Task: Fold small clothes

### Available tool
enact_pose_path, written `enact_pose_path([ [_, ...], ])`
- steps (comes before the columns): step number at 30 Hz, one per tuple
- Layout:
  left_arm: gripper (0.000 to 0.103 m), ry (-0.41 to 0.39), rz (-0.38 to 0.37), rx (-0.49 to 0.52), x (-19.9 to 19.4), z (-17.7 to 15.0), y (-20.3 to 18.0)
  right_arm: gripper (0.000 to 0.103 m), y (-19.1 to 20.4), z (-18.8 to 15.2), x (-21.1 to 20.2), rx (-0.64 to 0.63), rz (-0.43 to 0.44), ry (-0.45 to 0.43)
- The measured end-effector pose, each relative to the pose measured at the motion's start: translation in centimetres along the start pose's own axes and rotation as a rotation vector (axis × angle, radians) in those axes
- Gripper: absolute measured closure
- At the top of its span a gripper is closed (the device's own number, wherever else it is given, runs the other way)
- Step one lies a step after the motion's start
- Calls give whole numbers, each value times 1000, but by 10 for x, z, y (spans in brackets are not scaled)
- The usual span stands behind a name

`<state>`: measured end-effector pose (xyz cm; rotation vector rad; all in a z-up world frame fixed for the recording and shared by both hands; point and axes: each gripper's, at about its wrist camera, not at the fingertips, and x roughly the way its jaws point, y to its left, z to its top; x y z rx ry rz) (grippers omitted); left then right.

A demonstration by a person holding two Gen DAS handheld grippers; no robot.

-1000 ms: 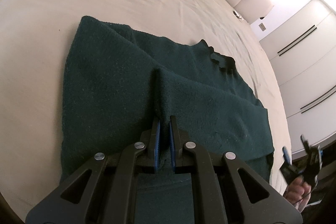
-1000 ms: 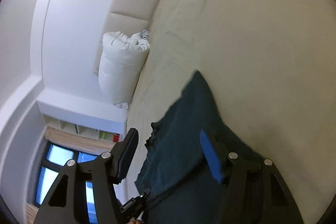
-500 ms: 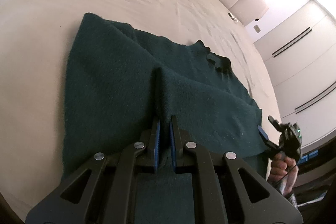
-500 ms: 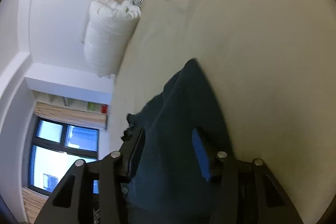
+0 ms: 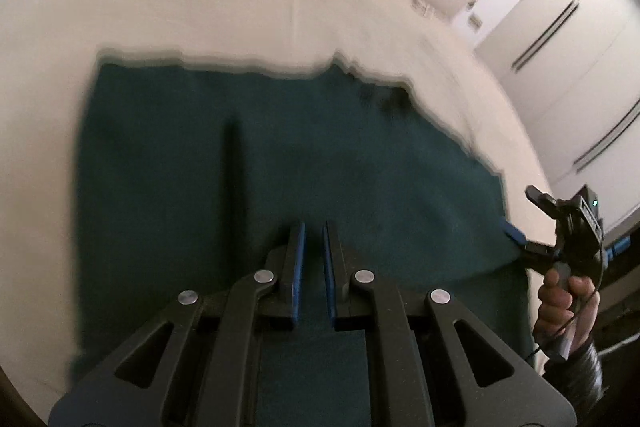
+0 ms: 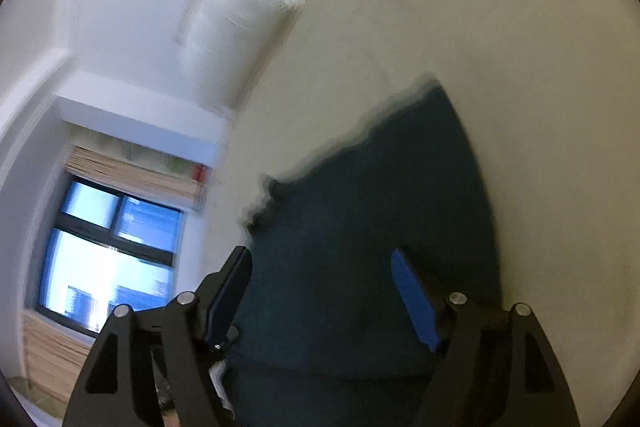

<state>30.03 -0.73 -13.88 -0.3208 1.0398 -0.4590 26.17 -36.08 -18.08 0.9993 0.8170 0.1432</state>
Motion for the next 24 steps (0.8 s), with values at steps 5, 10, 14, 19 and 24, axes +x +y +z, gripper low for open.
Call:
enact_pose_path([
  [5, 95, -37, 11, 6, -38, -15, 6, 44, -8, -23, -61, -4, -57, -58],
  [10, 53, -102, 52, -8, -111, -55, 14, 29, 15, -74, -143, -168, -129, -119],
  [14, 16, -153, 49, -48, -167, -108, 25, 21, 28, -128, -180, -303, -216, -125],
  [19, 16, -44, 9, -107, -197, -172, 40, 15, 22, -178, -210, -335, -257, -107],
  [24, 17, 31, 20, -150, -206, -225, 49, 15, 8, -199, -222, -298, -270, -89],
])
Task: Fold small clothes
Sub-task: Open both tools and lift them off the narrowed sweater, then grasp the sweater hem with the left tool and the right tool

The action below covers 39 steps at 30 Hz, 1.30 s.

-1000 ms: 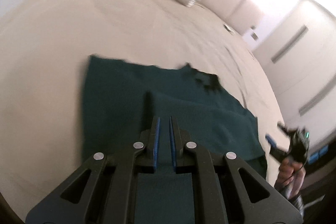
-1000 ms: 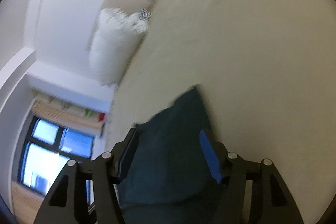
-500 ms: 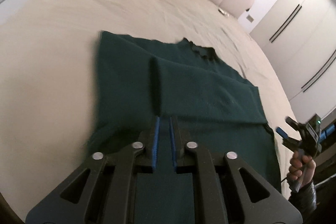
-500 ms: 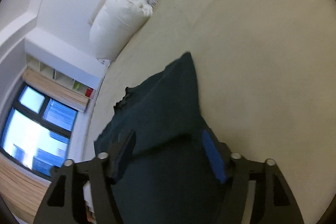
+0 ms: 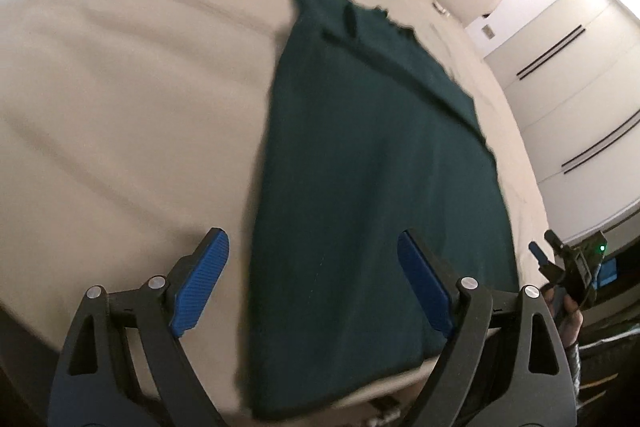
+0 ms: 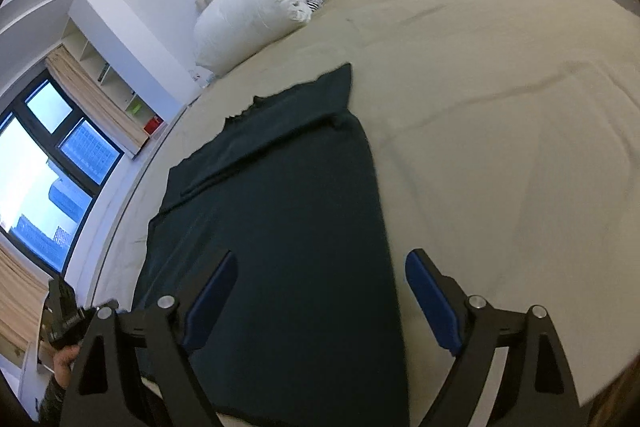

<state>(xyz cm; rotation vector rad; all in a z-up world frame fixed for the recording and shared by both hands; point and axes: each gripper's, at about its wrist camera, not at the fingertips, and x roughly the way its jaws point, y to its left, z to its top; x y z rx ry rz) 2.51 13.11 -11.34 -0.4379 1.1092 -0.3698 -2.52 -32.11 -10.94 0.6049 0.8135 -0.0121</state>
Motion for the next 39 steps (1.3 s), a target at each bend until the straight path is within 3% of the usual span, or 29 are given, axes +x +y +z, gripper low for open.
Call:
enact_pose_path([
  [4, 17, 12, 6, 9, -12, -28, 7, 15, -8, -21, -6, 11, -22, 39],
  [7, 17, 40, 14, 37, -9, -33, 2, 15, -16, -31, -2, 63, 18, 95],
  [11, 22, 75, 17, 55, -3, -36, 0, 16, -19, -38, -7, 89, 53, 109],
  [15, 41, 113, -4, 48, 2, -40, 1, 19, -24, -39, -10, 117, 80, 124],
  [20, 69, 170, -73, -58, 4, -41, 19, 22, -31, -42, -11, 145, 101, 149],
  [25, 70, 200, -131, -133, 10, -37, 32, 25, -34, -43, -10, 148, 82, 193],
  [28, 70, 215, -122, -128, 11, -37, 30, 28, -34, -43, -7, 145, 66, 222],
  [32, 60, 218, -140, -150, 10, -37, 30, 29, -31, -44, -4, 138, 54, 265],
  [37, 59, 214, -116, -113, 9, -36, 23, 30, -29, -47, 2, 133, 75, 322],
  [38, 64, 212, -111, -106, 8, -36, 23, 31, -29, -47, 4, 138, 81, 329],
  [39, 81, 210, -100, -100, 7, -36, 24, 35, -30, -47, 6, 143, 85, 338],
])
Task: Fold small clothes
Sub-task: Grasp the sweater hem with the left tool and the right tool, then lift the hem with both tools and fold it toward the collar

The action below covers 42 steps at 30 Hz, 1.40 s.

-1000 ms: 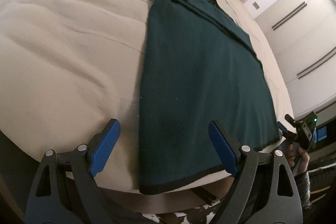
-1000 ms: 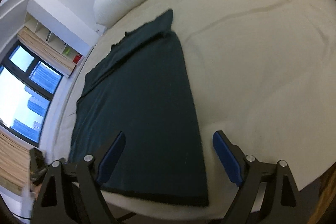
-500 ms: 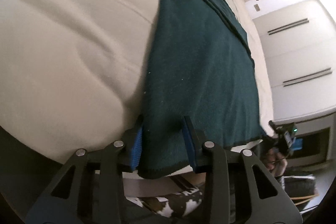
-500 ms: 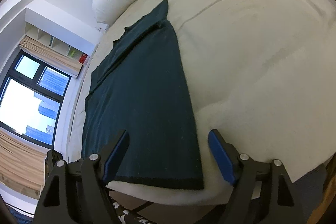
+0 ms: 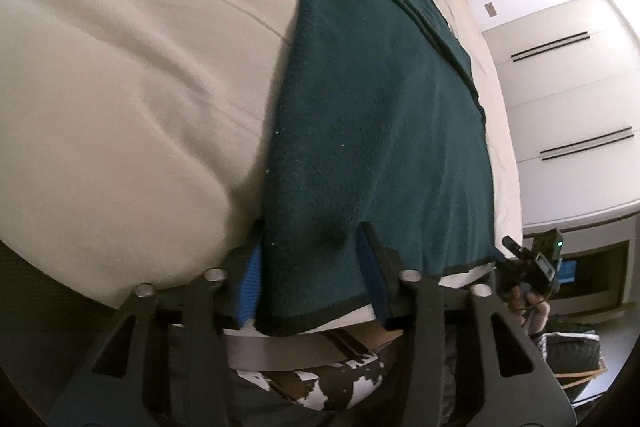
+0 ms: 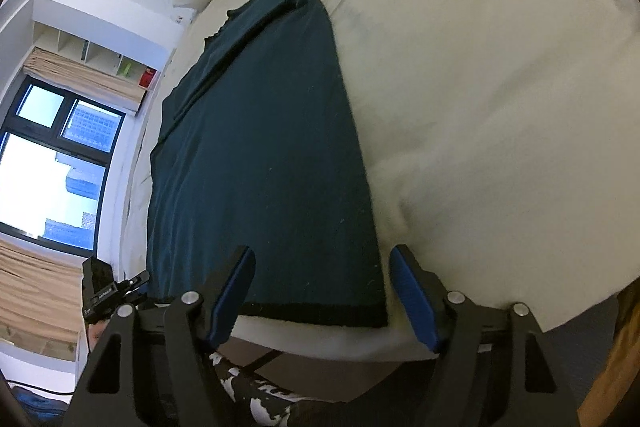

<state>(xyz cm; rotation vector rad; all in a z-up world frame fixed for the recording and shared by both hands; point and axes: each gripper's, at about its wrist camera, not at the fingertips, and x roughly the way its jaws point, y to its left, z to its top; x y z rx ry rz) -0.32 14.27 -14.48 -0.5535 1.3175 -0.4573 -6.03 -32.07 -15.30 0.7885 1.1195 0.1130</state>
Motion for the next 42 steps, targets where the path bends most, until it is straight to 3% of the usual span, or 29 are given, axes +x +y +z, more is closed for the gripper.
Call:
enact_pose_path([
  [1, 95, 2, 16, -3, 0, 0, 1, 41, -1, 1, 2, 5, 6, 11],
  [3, 96, 3, 7, -11, -1, -2, 6, 51, -2, 0, 5, 10, 8, 31],
  [5, 97, 0, 11, 5, -5, -3, 4, 68, -5, -1, 7, 16, 14, 44],
  [6, 97, 0, 11, 11, -5, -3, 4, 83, -6, -2, 7, 20, 15, 46],
  [8, 97, 0, 10, 18, -8, -3, 3, 89, -6, -5, 5, 19, 24, 44],
  [11, 98, -3, -9, 21, -13, -2, 2, 91, -1, -6, -3, 6, 62, 14],
  [15, 98, -35, -95, -8, -29, 5, 4, 92, 7, 2, -17, 1, 145, -47],
  [18, 98, -90, -211, -50, -44, 15, 6, 92, 11, 10, -22, 9, 224, -82],
  [21, 98, -144, -350, -120, -56, 28, 12, 92, 14, 16, -14, 1, 191, -64],
  [23, 98, -157, -399, -146, -58, 33, 12, 92, 16, 20, -15, 17, 232, -86],
  [28, 98, -171, -455, -181, -57, 48, 8, 92, 22, 37, -19, 65, 331, -149],
  [34, 98, -206, -537, -262, -49, 70, 6, 92, 31, 66, -18, 89, 379, -189],
  [42, 98, -266, -572, -308, -41, 141, -1, 92, 47, 127, -6, 112, 371, -229],
])
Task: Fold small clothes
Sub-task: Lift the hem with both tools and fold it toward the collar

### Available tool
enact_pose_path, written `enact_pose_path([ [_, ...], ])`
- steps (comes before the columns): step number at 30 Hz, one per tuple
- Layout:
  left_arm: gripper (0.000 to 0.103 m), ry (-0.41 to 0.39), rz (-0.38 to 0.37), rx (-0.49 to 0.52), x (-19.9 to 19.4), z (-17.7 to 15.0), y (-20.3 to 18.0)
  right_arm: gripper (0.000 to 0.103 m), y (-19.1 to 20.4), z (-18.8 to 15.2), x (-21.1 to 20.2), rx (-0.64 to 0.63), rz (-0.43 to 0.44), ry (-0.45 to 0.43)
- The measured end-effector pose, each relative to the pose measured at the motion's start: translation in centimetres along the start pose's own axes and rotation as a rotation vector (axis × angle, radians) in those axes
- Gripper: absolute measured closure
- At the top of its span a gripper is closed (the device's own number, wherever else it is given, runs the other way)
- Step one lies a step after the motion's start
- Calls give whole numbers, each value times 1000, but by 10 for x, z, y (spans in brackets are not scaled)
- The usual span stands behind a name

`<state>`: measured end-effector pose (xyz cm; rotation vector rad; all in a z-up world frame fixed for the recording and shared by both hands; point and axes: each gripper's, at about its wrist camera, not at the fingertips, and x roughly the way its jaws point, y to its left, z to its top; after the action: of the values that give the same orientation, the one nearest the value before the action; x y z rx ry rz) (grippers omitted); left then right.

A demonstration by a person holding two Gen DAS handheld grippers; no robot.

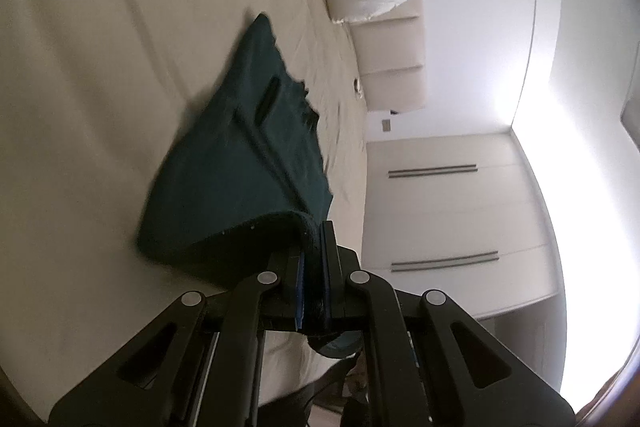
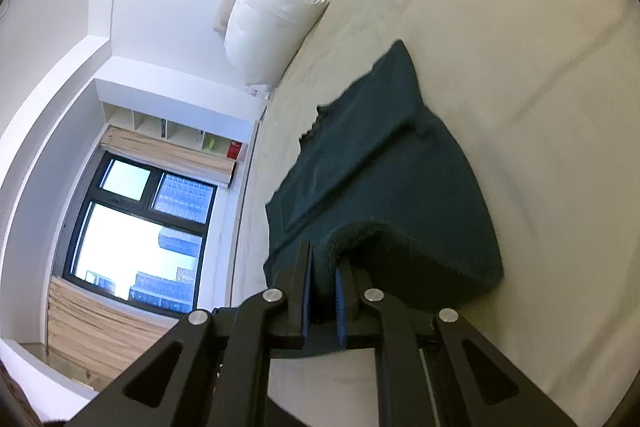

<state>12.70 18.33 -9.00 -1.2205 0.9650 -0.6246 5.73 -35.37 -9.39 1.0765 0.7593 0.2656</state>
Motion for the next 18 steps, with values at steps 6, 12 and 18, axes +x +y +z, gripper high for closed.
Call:
enact_pose_path([
  [6, 98, -21, 13, -3, 45, 59, -13, 92, 6, 51, 33, -2, -29, -27],
  [12, 98, -44, 33, 1, 90, 118, -25, 92, -5, 107, 68, 37, -76, -74],
  [18, 98, -56, 77, -2, 137, 174, -15, 92, -15, 143, 99, 47, -133, -85],
])
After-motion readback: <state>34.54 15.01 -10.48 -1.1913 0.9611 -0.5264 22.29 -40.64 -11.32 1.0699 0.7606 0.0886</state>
